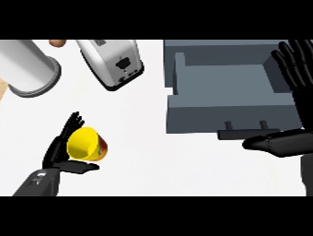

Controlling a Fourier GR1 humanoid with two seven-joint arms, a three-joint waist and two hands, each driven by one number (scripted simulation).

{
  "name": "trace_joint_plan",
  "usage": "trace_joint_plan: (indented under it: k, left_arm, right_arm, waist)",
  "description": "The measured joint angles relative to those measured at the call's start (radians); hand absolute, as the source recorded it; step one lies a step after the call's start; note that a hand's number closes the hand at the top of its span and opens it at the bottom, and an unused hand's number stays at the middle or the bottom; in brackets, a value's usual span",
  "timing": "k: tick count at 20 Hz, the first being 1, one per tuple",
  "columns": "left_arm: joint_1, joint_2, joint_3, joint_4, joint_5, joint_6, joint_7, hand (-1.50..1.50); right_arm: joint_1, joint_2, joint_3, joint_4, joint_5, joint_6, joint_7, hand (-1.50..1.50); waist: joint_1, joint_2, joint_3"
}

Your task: Pick up the cup, place it into the drawer and close the drawer

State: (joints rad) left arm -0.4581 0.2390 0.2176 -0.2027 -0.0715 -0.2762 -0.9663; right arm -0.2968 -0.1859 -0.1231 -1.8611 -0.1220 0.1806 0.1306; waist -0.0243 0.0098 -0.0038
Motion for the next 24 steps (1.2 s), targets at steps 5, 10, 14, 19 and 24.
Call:
trace_joint_plan:
  k: [5,10,14,19,24]
  left_arm:
    - [-0.027,-0.032,-0.004,0.019,-0.006,-0.001,-0.004,-1.50]
    - [-0.041,-0.048,-0.007,0.014,0.002,-0.066,0.013,1.50]
    - [-0.038,-0.056,-0.011,-0.025,-0.002,-0.041,-0.032,1.50]
    - [-0.038,-0.077,0.006,-0.077,-0.006,0.094,-0.098,1.50]
    - [-0.048,-0.098,0.050,-0.112,0.043,0.107,-0.120,1.50]
  right_arm:
    - [0.014,0.001,0.004,-0.003,0.008,0.003,-0.012,-1.50]
    - [0.001,-0.018,-0.019,0.023,-0.011,0.019,-0.011,-1.50]
    - [-0.006,-0.023,-0.019,0.017,-0.004,0.015,-0.006,-1.50]
    - [-0.009,-0.035,-0.035,0.027,-0.016,0.024,-0.006,-1.50]
    - [-0.003,-0.026,-0.027,0.018,-0.013,0.017,0.003,-1.50]
  waist:
    - [-0.003,0.001,0.000]
    - [-0.003,0.001,0.000]
    - [-0.003,0.002,-0.001]
    - [-0.001,0.001,0.000]
    - [0.004,-0.001,0.000]
